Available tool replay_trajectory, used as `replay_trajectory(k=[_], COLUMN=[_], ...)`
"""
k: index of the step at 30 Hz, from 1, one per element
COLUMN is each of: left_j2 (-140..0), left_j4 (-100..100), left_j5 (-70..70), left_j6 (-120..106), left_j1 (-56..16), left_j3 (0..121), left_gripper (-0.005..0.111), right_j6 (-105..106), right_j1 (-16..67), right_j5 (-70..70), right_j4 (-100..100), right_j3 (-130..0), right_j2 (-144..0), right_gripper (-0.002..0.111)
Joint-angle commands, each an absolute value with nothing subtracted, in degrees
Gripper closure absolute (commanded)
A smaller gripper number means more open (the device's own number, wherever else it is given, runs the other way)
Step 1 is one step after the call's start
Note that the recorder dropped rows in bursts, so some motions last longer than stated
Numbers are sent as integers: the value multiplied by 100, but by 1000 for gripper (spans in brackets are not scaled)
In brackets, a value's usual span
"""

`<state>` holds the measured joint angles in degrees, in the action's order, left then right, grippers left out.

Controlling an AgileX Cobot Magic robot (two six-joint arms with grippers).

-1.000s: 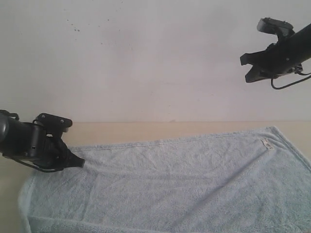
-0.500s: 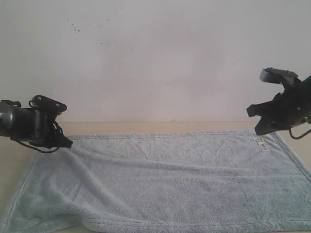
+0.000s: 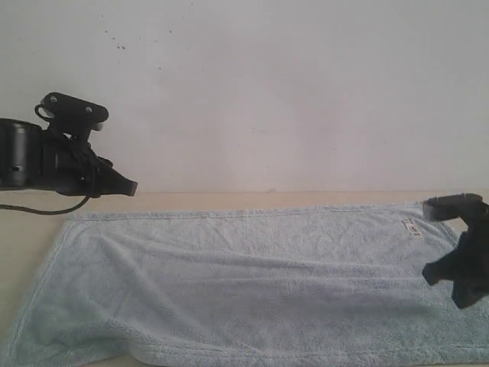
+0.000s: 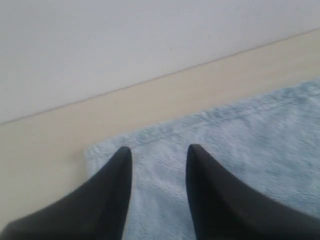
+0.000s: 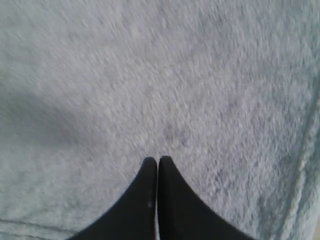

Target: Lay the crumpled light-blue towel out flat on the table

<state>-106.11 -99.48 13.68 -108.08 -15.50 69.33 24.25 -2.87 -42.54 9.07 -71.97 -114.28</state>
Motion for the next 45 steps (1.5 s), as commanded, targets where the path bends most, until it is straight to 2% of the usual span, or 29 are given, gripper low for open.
replay_trajectory(k=[1, 13, 18, 26, 34, 40, 45], left_j2=[-10023, -8903, -8530, -8326, -8326, -8580, -9153], left_j4=[-9995, -9995, -9995, -9995, -9995, -9995, -9995], left_j5=[1036, 1027, 1007, 783, 1371, 2134, 1799], left_j6=[-10434, -10476, -10503, -10503, -10242, -10284, -10045], left_j1=[-1899, -2056, -2056, -2056, -2056, -2056, -2056], left_j3=[6211, 4624, 4060, 3508, 3120, 2991, 2991], left_gripper=[71, 71, 71, 71, 71, 71, 72], right_j6=[2098, 1641, 1205, 1194, 2358, 2505, 2565], right_j1=[-411, -637, -1144, -1765, -1473, -1116, -937], right_j5=[-3982, -3654, -3515, -3229, -3248, -3186, -3189], right_j4=[413, -183, -840, -570, 1089, 1308, 1388], right_j3=[-6618, -6233, -6233, -6233, -6233, -6233, -6233], right_j2=[-11303, -11097, -11097, -11097, -11097, -11097, -11097], right_gripper=[108, 108, 108, 108, 108, 108, 108])
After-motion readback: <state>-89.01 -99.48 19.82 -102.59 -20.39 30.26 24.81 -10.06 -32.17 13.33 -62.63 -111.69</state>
